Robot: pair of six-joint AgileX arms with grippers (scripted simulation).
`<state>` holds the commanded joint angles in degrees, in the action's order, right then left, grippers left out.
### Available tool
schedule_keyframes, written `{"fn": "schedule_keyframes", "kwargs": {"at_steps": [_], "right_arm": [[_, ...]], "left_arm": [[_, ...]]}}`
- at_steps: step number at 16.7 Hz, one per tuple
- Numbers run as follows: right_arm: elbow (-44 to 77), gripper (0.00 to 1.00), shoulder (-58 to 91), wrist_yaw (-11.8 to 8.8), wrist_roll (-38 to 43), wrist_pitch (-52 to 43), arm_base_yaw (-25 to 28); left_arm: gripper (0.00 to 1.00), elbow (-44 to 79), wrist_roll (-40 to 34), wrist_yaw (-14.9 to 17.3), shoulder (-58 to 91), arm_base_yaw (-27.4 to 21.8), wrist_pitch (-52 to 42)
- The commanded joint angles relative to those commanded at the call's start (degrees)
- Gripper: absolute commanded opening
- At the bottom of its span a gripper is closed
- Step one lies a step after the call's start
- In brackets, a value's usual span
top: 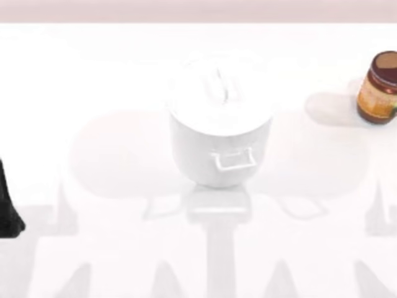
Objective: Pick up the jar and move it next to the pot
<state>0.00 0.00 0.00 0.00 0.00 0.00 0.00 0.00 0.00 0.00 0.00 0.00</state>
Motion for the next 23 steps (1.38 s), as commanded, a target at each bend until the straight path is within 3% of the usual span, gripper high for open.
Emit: {"fn": "schedule_keyframes", "kwargs": {"at_steps": [5, 9, 15, 23], "right_arm": [[3.28, 1.00, 2.93, -0.37, 0.03, -1.75, 0.30], [15.08, 1.00, 14.03, -0.91, 0.03, -8.55, 0.65], [43.18, 1.00, 41.81, -0.66, -0.42, -26.15, 0.17], [89.41, 1.00, 89.25, -0.16, -2.34, -54.88, -0.12]], "left_arm": [[1.00, 0.00, 0.00, 0.00, 0.00, 0.00, 0.00], [1.00, 0.00, 0.00, 0.00, 0.00, 0.00, 0.00], [1.00, 0.00, 0.00, 0.00, 0.00, 0.00, 0.00], [1.00, 0.00, 0.00, 0.00, 0.00, 0.00, 0.00]]}}
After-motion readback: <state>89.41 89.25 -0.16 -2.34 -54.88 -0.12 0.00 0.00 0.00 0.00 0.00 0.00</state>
